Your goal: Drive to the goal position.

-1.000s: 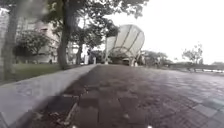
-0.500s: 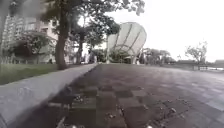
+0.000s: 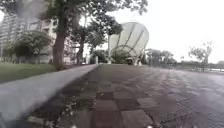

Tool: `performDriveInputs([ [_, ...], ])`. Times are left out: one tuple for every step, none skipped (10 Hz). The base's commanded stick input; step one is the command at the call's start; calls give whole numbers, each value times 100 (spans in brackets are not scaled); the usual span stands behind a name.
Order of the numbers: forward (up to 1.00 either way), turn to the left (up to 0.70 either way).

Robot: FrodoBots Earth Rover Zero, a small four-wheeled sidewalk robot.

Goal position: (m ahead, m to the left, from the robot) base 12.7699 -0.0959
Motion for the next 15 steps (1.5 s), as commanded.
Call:
performDriveInputs([
  [85, 0],
  [85, 0],
  [85, 0],
  [85, 0],
  [85, 0],
  [85, 0],
  [85, 0],
  [85, 0],
  [85, 0],
  [85, 0],
  [85, 0],
  [85, 0],
  [85, 0],
  [85, 0],
  [85, 0],
])
